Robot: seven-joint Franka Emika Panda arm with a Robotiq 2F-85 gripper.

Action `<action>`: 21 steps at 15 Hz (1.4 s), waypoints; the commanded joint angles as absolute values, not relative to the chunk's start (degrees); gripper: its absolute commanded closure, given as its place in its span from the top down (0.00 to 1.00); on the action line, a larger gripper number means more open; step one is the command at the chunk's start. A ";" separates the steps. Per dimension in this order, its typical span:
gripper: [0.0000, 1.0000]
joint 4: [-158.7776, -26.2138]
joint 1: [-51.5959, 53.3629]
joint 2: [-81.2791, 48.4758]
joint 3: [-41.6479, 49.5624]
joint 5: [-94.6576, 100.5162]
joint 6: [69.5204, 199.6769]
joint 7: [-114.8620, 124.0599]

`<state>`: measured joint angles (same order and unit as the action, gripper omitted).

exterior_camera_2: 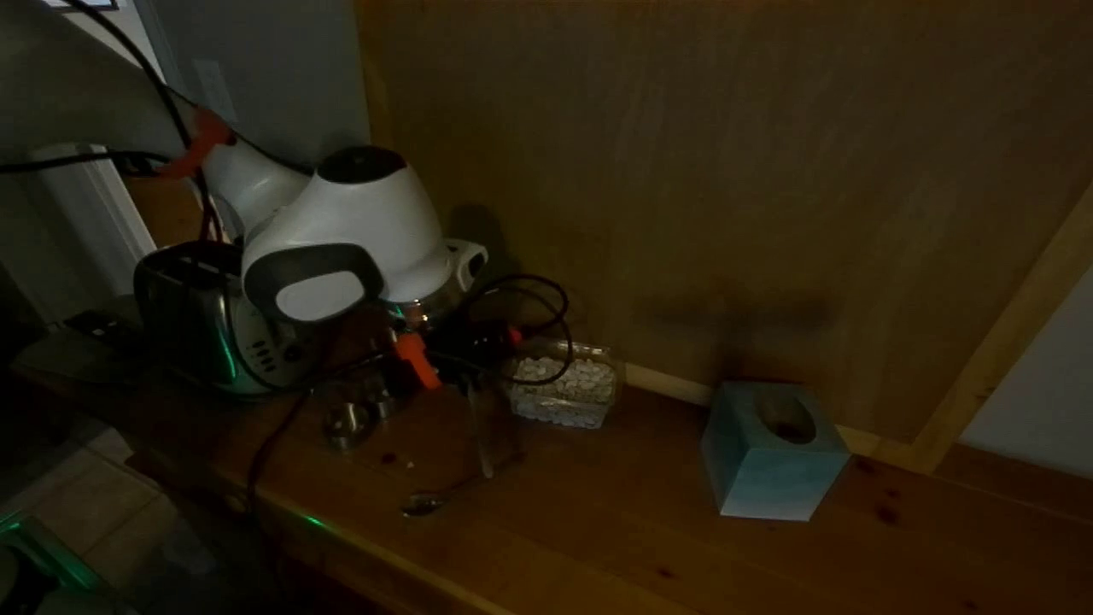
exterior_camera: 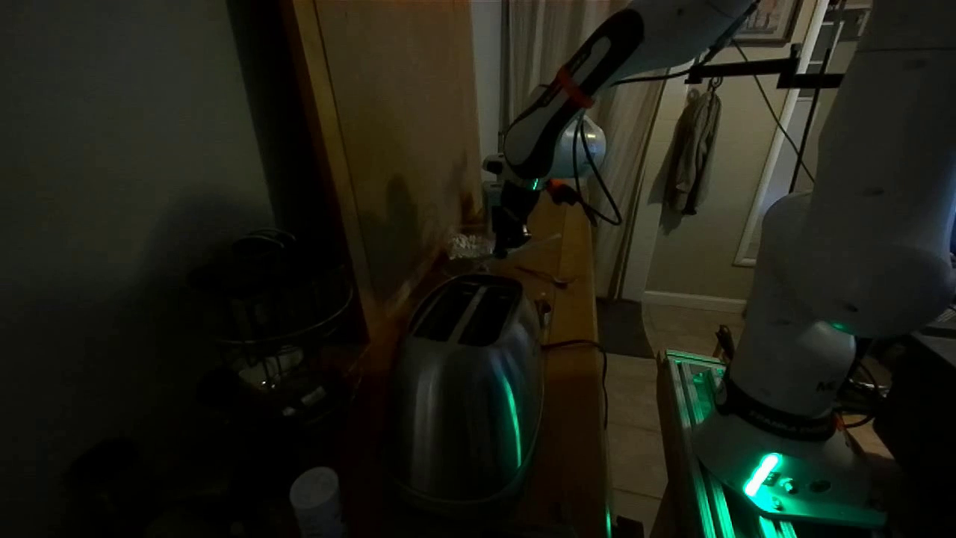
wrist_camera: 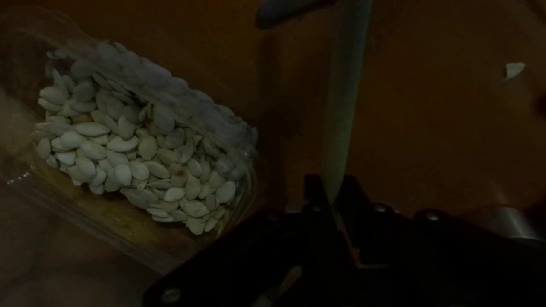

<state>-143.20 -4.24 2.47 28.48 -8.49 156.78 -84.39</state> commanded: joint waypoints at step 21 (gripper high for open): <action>1.00 -138.21 -12.78 -2.56 20.32 -9.22 149.98 -79.73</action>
<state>-137.52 -9.91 -6.68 23.05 -14.64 151.96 -83.51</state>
